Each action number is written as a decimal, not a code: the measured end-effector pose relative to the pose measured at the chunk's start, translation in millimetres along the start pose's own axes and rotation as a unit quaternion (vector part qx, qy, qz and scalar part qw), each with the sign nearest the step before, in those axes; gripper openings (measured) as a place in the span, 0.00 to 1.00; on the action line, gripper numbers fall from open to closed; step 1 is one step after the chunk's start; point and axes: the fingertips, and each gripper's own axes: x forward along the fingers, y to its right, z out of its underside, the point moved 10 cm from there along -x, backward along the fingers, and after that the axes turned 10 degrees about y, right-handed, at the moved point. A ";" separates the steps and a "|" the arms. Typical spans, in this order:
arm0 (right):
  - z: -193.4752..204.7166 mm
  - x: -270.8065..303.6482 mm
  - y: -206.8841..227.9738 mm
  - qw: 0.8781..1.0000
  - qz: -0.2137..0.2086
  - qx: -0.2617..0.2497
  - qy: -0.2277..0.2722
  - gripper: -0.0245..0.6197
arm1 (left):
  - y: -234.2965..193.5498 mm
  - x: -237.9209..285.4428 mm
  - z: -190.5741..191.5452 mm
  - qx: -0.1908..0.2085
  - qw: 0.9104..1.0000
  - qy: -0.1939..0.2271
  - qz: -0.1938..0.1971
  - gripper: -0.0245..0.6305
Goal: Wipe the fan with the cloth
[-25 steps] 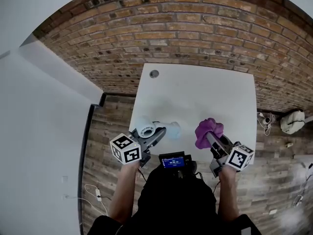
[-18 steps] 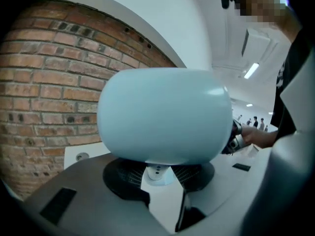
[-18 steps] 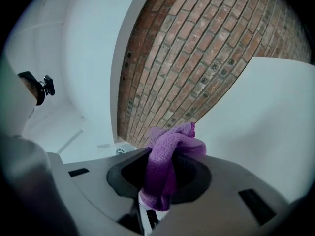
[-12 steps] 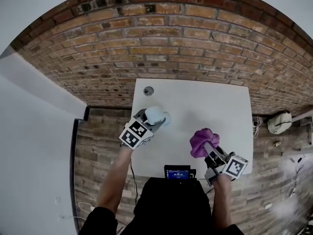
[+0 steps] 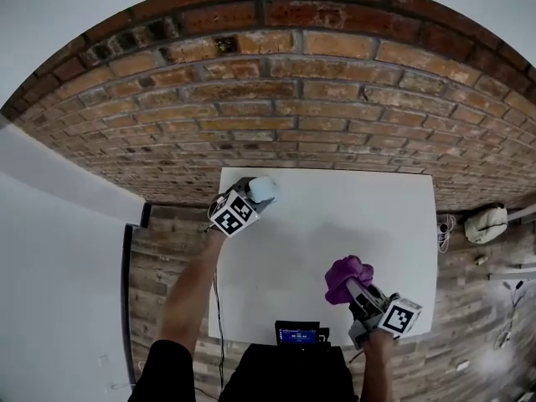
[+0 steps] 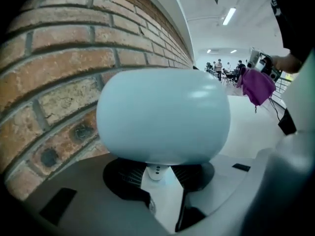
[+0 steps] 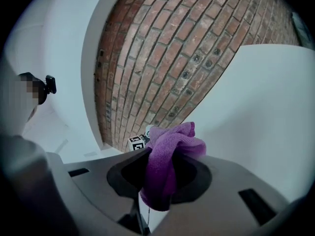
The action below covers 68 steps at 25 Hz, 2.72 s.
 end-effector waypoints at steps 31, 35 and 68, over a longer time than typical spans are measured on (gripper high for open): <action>-17.7 46.9 28.3 0.998 -0.010 0.001 -0.069 0.18 | -26.7 67.1 51.9 -0.346 0.934 -0.021 -0.086 0.23; -21.5 45.9 32.0 0.998 -0.011 0.003 -0.066 0.18 | -37.1 67.0 55.1 -0.333 0.939 -0.038 -0.081 0.21; 53.3 -80.7 -38.2 0.939 -0.220 0.208 0.161 0.18 | 254.4 -210.5 5.6 -0.449 0.839 0.306 -0.031 0.18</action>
